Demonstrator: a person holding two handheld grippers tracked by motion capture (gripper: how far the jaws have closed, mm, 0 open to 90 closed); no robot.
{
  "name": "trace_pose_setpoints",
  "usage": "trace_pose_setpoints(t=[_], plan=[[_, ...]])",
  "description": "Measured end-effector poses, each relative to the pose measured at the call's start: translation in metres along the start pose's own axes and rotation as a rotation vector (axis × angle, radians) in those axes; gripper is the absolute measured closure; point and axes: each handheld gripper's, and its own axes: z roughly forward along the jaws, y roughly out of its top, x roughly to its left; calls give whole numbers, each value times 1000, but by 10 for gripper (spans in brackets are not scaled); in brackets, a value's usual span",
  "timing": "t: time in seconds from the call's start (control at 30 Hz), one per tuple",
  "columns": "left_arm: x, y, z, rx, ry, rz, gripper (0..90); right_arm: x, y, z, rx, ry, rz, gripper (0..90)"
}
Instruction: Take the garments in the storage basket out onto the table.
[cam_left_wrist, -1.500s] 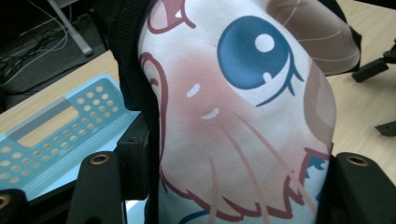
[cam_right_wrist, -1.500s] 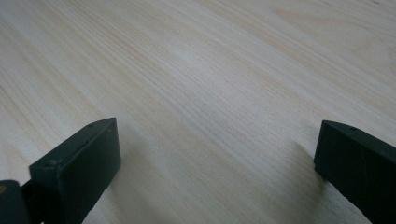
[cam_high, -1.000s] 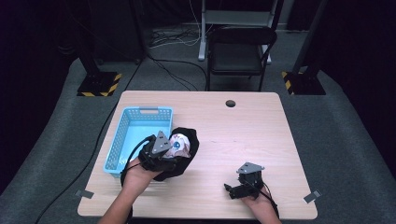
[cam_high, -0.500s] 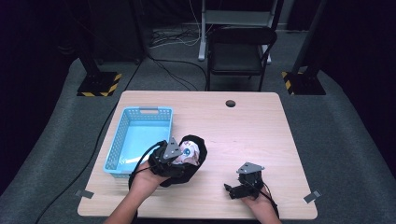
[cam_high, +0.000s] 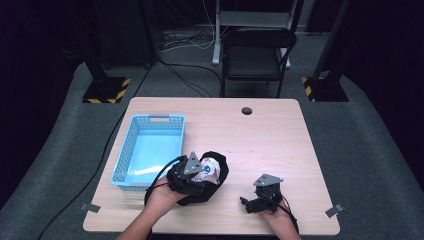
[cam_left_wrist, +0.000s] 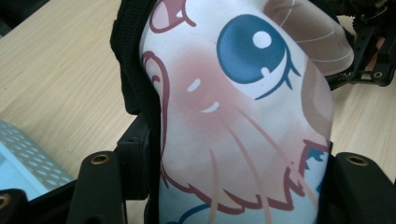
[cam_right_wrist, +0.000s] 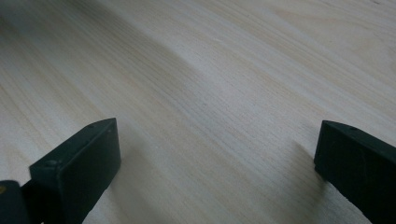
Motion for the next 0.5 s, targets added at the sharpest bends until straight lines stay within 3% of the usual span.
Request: trace_pose_setpoints(t=[0.5], plan=[[-5,-5,20,41,-38,-8,382,0,0,0,0,0,0,0]])
